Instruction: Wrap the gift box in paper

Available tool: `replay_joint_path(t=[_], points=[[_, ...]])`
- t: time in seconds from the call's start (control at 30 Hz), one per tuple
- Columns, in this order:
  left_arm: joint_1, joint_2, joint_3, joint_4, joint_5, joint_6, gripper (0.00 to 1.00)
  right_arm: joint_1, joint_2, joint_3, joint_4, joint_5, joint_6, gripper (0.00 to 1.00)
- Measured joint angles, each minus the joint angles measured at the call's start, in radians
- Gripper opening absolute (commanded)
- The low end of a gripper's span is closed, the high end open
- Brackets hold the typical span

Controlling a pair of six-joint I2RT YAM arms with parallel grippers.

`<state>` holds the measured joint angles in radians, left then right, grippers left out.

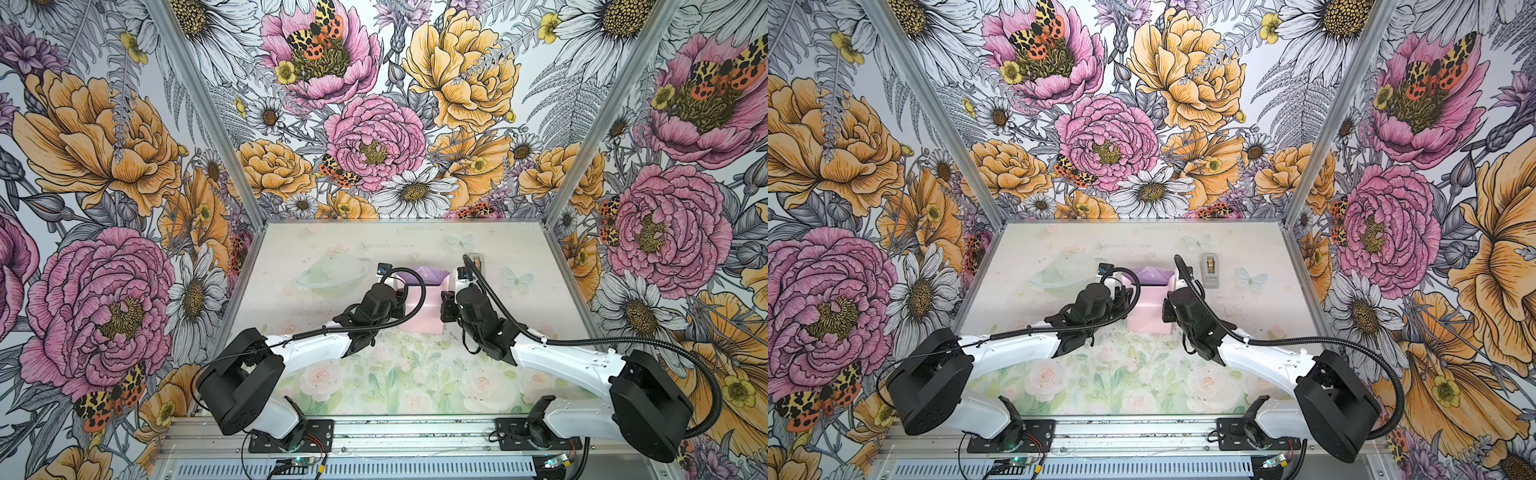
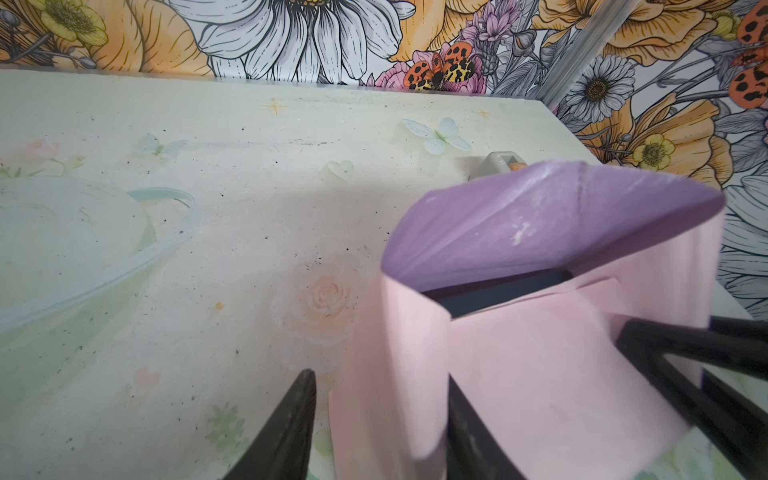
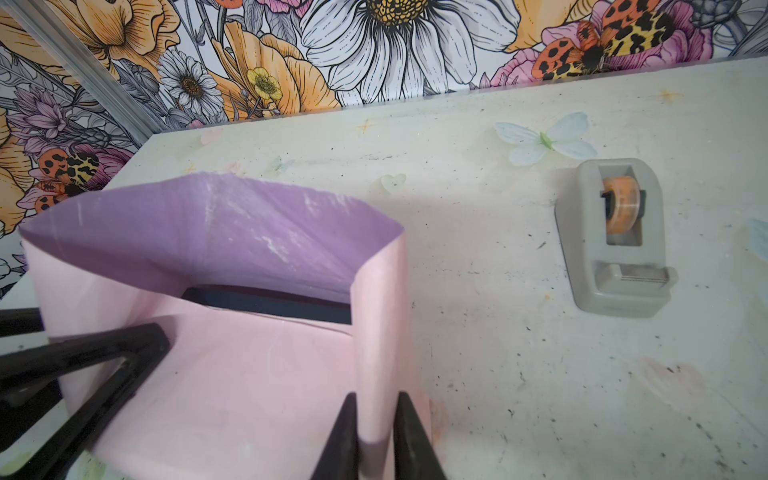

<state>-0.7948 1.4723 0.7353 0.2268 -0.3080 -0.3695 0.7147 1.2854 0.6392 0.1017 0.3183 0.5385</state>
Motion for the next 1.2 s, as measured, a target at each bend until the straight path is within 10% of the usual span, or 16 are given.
replay_joint_path(t=[0.4, 0.87, 1.2], points=[[-0.008, 0.009, 0.007, 0.004, 0.001, -0.01, 0.25, 0.007, 0.005, 0.0, 0.007, 0.0, -0.005, 0.26], [-0.008, 0.009, 0.007, 0.004, -0.004, -0.025, 0.36, 0.007, -0.017, 0.0, -0.027, -0.001, -0.008, 0.09], [0.002, 0.009, 0.007, 0.004, -0.006, -0.041, 0.24, 0.007, -0.012, 0.0, -0.013, -0.007, -0.008, 0.08]])
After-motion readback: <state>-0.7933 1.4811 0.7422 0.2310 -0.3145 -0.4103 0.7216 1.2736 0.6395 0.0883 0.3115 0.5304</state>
